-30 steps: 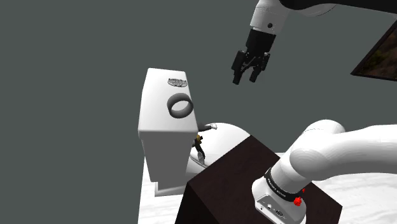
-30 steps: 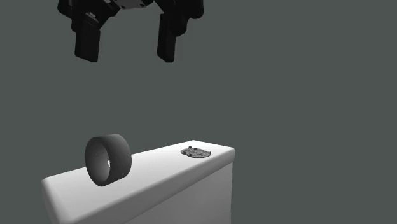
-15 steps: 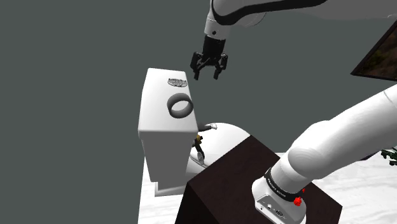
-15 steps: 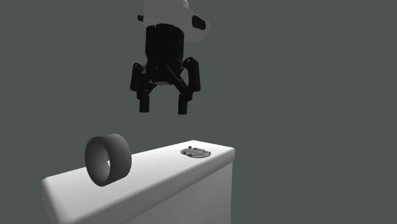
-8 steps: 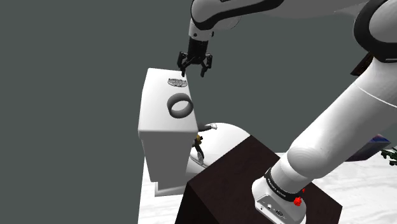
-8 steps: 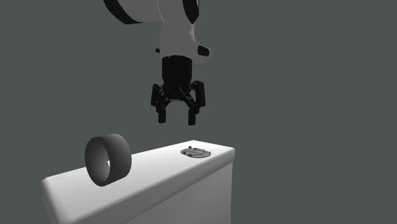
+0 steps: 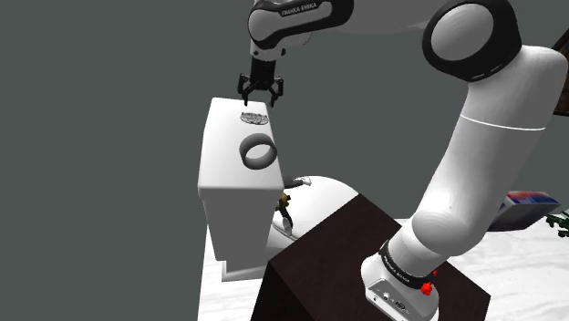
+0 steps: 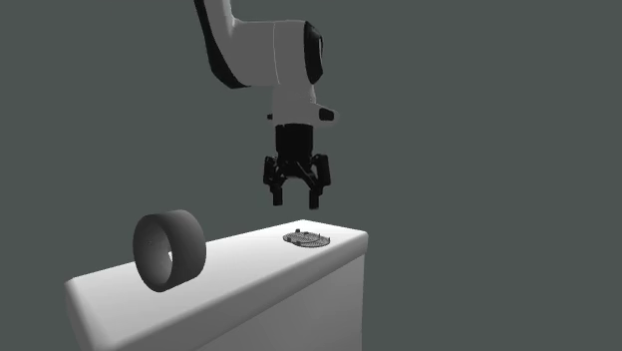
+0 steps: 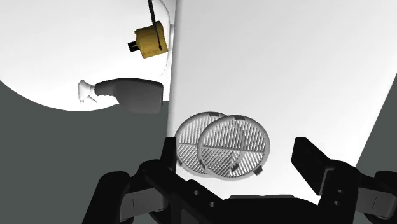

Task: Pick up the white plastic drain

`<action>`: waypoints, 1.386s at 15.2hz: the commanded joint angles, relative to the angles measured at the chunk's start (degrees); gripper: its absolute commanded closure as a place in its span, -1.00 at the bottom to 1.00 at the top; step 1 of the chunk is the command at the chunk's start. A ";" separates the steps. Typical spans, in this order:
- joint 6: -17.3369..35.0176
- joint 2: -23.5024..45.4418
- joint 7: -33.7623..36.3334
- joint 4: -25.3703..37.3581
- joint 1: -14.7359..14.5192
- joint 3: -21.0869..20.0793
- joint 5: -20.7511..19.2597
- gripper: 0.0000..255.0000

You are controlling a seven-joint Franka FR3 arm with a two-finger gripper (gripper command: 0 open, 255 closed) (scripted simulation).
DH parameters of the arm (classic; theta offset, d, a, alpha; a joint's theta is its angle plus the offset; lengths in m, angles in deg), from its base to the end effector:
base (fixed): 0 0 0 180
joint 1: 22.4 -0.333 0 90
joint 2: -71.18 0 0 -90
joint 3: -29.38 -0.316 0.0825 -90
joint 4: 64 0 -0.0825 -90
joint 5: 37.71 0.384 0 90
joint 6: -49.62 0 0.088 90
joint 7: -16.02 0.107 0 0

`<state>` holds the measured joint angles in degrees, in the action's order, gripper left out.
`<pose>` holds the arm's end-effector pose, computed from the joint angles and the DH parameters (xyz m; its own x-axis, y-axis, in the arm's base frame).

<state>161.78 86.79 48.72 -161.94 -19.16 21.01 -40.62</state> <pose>0.6330 0.0463 0.4299 0.8930 -0.4498 -0.0138 -0.4495 -0.8931 0.0177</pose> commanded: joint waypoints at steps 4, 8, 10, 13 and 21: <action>-2.47 12.25 2.96 14.96 -0.56 1.55 -2.07 -1.00; -0.74 13.76 3.26 14.75 -0.63 1.74 -2.28 -1.00; 0.58 14.18 3.34 13.85 -0.63 1.78 -2.35 -1.00; 2.24 14.78 3.45 12.78 -0.63 1.83 -2.46 -1.00; 2.26 14.98 3.42 12.96 -0.62 1.85 -2.47 1.00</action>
<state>164.00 101.66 52.13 -148.88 -19.77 22.86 -43.10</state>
